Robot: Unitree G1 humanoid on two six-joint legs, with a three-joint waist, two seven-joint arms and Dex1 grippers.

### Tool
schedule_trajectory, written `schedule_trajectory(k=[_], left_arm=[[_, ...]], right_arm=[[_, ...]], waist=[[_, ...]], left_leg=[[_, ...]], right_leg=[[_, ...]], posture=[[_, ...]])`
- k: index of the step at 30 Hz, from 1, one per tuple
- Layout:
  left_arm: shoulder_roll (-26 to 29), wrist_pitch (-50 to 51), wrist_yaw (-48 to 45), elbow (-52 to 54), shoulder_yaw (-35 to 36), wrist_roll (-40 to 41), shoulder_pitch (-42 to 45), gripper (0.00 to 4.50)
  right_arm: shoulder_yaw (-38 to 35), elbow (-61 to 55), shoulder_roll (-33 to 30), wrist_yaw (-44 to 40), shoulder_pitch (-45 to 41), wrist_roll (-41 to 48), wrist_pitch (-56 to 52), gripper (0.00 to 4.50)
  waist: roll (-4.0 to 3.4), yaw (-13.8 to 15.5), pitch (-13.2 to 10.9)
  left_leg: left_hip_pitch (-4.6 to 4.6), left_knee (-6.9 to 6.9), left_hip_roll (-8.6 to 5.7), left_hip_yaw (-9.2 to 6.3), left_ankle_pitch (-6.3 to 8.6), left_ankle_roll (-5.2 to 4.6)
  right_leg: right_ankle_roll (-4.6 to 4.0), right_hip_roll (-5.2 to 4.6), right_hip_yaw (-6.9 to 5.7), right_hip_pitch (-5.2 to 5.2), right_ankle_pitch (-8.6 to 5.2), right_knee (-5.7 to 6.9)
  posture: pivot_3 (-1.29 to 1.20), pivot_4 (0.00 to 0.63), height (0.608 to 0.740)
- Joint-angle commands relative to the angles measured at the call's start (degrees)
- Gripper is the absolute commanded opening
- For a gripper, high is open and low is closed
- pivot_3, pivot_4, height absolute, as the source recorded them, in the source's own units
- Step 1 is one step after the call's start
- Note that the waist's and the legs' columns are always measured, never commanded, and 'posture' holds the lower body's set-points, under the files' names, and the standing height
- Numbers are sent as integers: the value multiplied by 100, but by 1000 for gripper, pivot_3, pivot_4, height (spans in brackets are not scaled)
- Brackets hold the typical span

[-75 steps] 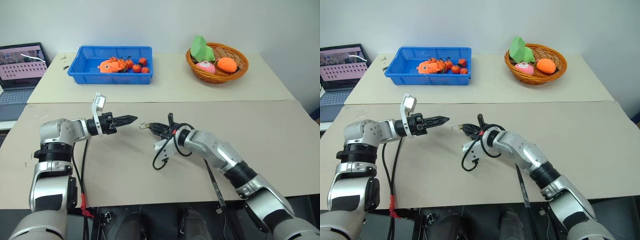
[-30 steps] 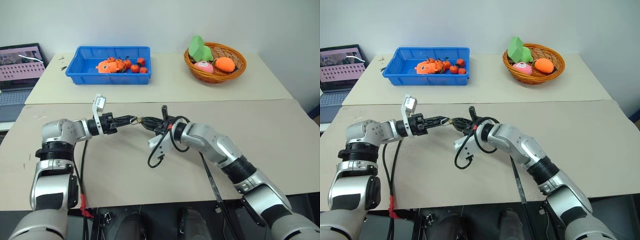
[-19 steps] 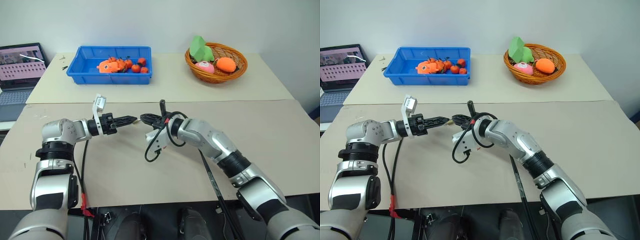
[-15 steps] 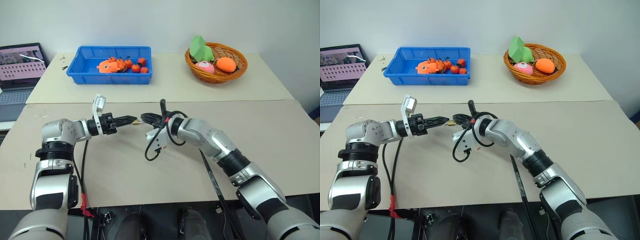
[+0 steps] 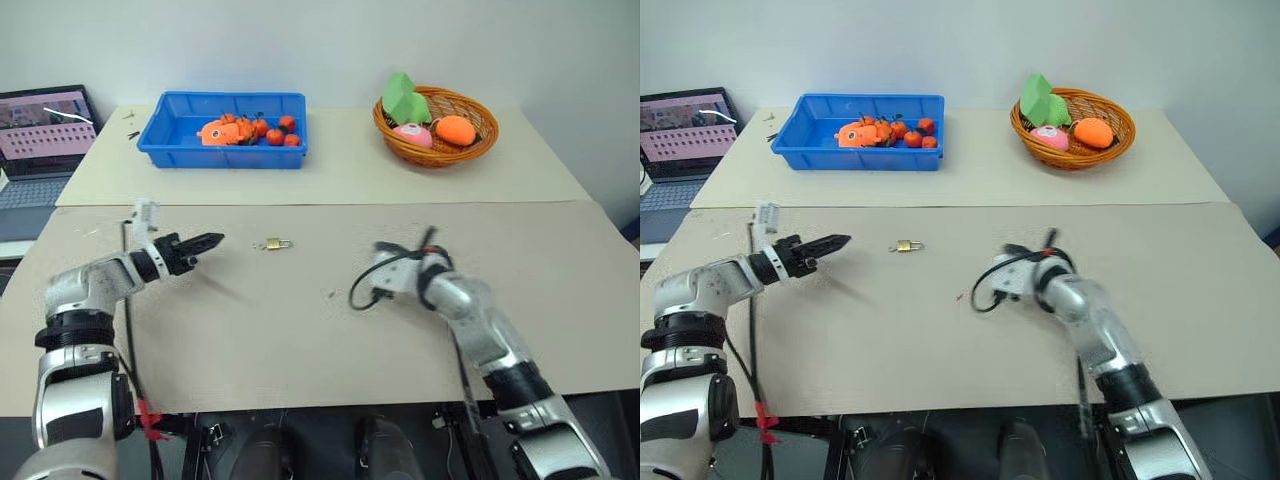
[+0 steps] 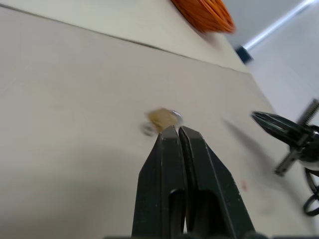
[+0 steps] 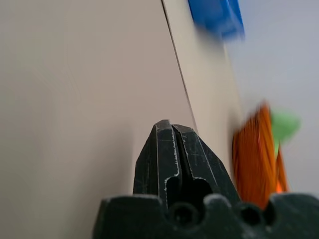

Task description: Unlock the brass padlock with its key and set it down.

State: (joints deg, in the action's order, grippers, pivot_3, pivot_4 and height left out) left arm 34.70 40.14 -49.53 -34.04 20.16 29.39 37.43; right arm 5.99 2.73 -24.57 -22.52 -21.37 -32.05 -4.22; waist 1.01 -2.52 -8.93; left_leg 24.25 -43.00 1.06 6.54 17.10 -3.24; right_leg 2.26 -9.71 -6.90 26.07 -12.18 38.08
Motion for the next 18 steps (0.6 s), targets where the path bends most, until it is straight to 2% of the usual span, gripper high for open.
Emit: schedule_trajectory(k=[1, 2, 3, 6, 9, 10, 11, 15, 17, 18], left_arm=[[-501, -1212, 1060, 462, 110, -425, -488, 91], [-661, -1490, 1360, 474, 193, -491, -586, 91], [-858, -1826, 1715, 488, 283, -571, -696, 26], [-1316, -2540, 2477, 533, 465, -706, -948, 733], [-1539, -2888, 2777, 550, 502, -699, -1041, 1926], [-1595, -3135, 2841, 508, 512, -728, -1067, 2136], [-1643, -3292, 2905, 465, 540, -718, -1076, 2603], [-1586, -3415, 2963, 247, 345, -893, -1080, 4079], [-1534, -3561, 3012, 128, 225, -1048, -1055, 4403], [-1523, -3608, 2994, 101, 198, -1065, -1046, 4403]], right_arm=[[-593, -458, 385, 486, 228, 377, -799, 117], [-682, -462, 456, 601, 295, 404, -927, 117], [-931, -457, 638, 799, 366, 600, -1075, 367], [-1428, -466, 955, 1195, 551, 1040, -1284, 1190], [-1579, -447, 993, 1336, 680, 1282, -1310, 2277], [-1616, -428, 968, 1350, 760, 1373, -1246, 2523], [-1672, -413, 955, 1379, 823, 1473, -1185, 2925], [-1610, -309, 711, 1481, 861, 1415, -1240, 4378], [-1539, -277, 626, 1455, 810, 1448, -1238, 4500], [-1518, -271, 604, 1452, 790, 1471, -1249, 4500]], waist=[[0, 3, 0], [0, 7, 0], [0, 13, 0], [-1, 46, 4], [-2, 39, 5], [-4, 25, 6], [-5, 12, 7], [-8, 2, 17], [-14, 6, 27], [-16, 5, 29]], left_leg=[[-2, 0, 0, 0, -1, 2], [-3, 0, -1, 1, -2, 3], [-4, -1, -1, 1, -2, 3], [-8, -1, -2, 1, -2, 3], [-16, -1, -4, 2, -3, 4], [-18, -1, -4, 4, -3, 4], [-20, -1, -4, 6, -3, 4], [-29, -1, -2, 9, -3, 4], [-37, -1, -4, 12, -3, 3], [-44, 0, -3, 12, -3, 3]], right_leg=[[0, 0, 1, 0, 0, 0], [-1, 0, 3, 0, 1, 2], [-2, -2, 5, -1, 1, 1], [-5, -5, 5, -5, 3, -4], [-6, -8, 12, -8, 4, 0], [-6, -8, 15, -8, 4, 2], [-7, -8, 19, -7, 5, 3], [-9, -6, 25, -9, 6, 9], [-8, -6, 30, -15, 6, 9], [-8, -6, 30, -22, 5, 9]], posture=[[0, 150, 684], [0, 150, 684], [0, 150, 684], [0, 150, 684], [0, 150, 684], [0, 150, 684], [0, 150, 684], [0, 150, 684], [0, 150, 684], [0, 150, 684]])
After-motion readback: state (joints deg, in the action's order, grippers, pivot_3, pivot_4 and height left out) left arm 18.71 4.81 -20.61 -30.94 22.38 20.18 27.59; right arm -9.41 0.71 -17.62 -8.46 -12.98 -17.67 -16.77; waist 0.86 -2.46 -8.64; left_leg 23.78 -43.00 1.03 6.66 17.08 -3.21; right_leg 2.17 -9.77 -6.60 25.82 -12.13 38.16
